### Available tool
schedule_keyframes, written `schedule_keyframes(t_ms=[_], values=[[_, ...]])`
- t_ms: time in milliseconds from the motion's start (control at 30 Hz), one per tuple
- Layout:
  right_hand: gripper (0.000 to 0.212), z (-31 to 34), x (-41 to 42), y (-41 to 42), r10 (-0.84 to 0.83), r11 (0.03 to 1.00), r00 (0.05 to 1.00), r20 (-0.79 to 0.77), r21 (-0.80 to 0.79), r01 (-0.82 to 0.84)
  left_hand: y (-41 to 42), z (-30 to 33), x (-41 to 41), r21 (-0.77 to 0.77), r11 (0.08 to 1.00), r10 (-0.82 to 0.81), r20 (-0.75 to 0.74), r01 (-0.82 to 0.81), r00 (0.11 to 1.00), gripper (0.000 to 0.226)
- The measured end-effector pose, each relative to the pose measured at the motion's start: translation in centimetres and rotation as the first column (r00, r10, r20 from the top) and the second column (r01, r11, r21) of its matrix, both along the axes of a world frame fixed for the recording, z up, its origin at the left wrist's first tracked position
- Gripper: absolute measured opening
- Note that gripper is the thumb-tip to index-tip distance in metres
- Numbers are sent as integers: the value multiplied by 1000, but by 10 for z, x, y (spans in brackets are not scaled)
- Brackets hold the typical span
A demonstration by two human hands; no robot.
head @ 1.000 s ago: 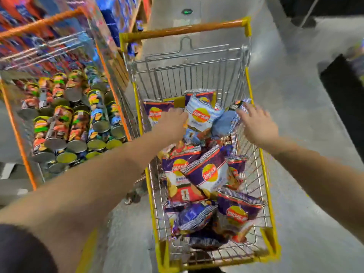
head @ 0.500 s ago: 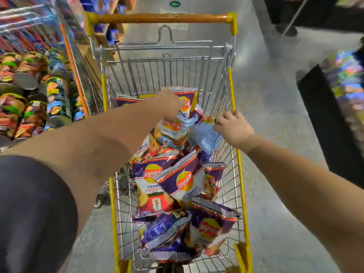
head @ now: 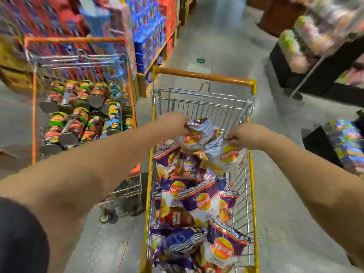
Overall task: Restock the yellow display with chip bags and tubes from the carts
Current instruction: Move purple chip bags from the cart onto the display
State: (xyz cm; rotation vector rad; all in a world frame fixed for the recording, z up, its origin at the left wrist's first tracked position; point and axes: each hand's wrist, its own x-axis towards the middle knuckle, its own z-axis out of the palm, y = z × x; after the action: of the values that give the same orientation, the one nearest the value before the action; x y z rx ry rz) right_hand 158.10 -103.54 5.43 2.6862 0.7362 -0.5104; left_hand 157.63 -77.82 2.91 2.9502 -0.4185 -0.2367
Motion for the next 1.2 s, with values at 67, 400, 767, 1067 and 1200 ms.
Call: schedule_keyframes(t_ms=[67, 400, 767, 1067, 1200], values=[[25, 36, -8, 40, 46, 999, 998, 31, -4, -46, 35, 32, -26, -128, 989, 80, 63, -72, 995, 37], [32, 112, -127, 335, 474, 842, 833, 285, 129, -523, 304, 116, -240, -321, 823, 561, 328, -469, 760, 33], [32, 117, -349, 643, 803, 449, 501, 322, 226, -865, 552, 127, -554, -142, 528, 801, 412, -838, 434, 30], [33, 117, -472, 787, 897, 255, 342, 279, 303, -918, 627, 118, -732, -2, 344, 879, 352, -939, 321, 40], [33, 118, -506, 839, 927, 166, 266, 264, 345, -924, 652, 117, -776, 38, 262, 910, 325, -964, 260, 36]])
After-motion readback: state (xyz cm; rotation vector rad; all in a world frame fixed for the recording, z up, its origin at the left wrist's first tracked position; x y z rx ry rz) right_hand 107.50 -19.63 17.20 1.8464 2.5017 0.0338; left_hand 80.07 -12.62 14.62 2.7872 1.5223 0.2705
